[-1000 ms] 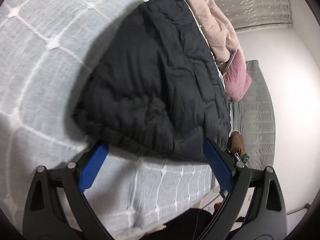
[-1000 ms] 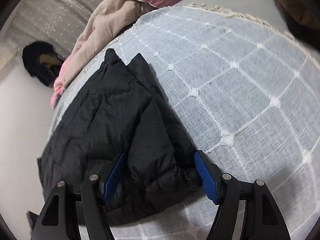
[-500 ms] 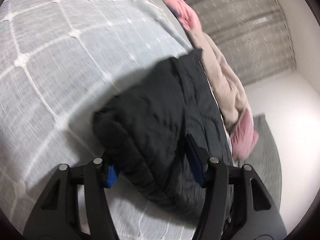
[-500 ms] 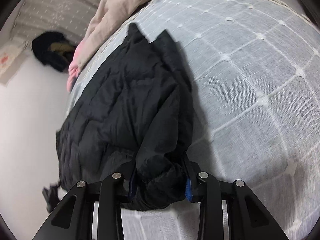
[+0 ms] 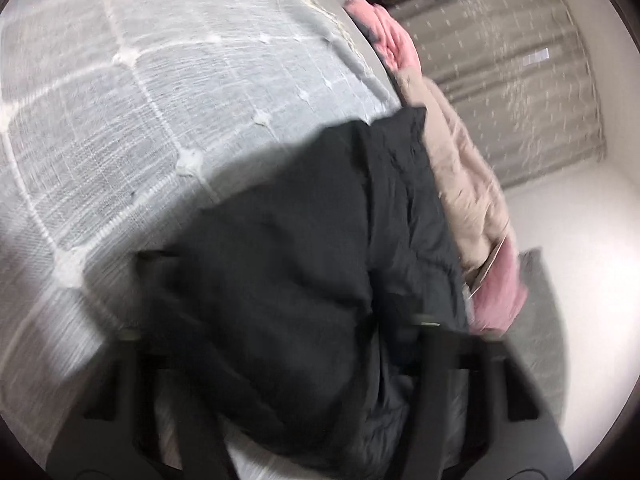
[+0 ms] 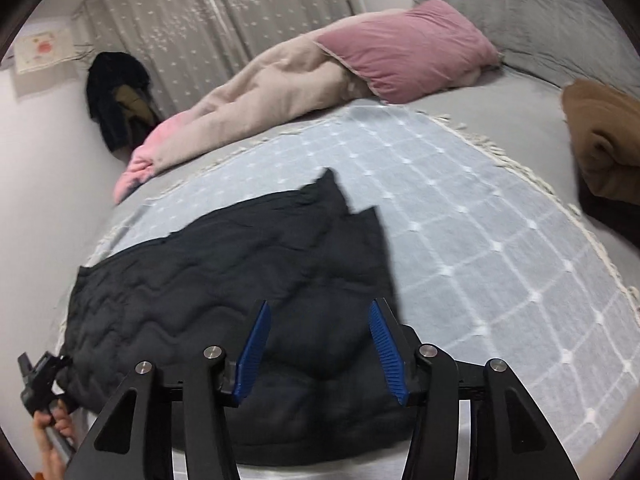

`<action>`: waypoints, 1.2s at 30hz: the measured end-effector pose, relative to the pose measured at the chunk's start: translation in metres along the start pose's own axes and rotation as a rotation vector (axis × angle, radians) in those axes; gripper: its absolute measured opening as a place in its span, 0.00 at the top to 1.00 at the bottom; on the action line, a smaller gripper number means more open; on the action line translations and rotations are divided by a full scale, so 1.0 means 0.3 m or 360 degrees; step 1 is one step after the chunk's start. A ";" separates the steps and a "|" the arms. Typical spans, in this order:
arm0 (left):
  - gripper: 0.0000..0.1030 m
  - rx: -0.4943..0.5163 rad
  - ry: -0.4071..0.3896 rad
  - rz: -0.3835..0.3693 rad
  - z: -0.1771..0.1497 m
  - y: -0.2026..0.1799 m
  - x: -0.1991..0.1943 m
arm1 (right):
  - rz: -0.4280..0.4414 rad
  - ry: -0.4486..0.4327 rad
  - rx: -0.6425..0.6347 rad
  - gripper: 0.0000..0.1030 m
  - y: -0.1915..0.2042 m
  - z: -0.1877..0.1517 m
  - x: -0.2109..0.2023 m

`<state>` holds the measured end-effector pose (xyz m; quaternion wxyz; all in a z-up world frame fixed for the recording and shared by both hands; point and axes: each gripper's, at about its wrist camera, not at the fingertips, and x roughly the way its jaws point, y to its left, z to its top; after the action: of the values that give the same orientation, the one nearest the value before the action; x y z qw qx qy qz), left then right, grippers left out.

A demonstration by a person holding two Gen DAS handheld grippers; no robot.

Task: Fold large clothes

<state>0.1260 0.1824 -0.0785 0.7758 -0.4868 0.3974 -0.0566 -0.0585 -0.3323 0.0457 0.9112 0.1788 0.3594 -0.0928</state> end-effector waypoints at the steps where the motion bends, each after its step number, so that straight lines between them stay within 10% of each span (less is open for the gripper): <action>1: 0.76 -0.0068 0.0005 -0.0036 0.005 0.020 0.005 | 0.0013 -0.0001 -0.0014 0.49 0.020 -0.027 -0.005; 12: 0.87 0.0123 -0.0420 -0.0060 0.047 -0.072 -0.286 | 0.0358 -0.0032 -0.0221 0.49 0.348 -0.062 0.037; 23: 0.87 0.0463 -0.0738 -0.0210 0.022 -0.149 -0.598 | 0.0759 0.0410 -0.0507 0.49 0.777 -0.279 0.239; 36: 0.86 0.0901 -0.0429 -0.0766 -0.201 -0.515 -0.434 | 0.0949 0.0729 -0.0435 0.49 0.743 -0.320 0.396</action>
<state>0.0436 0.1211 0.1055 0.8892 -0.3359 0.1351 -0.2798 0.0344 -0.0946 -0.0433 0.8099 0.1685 0.4945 0.2667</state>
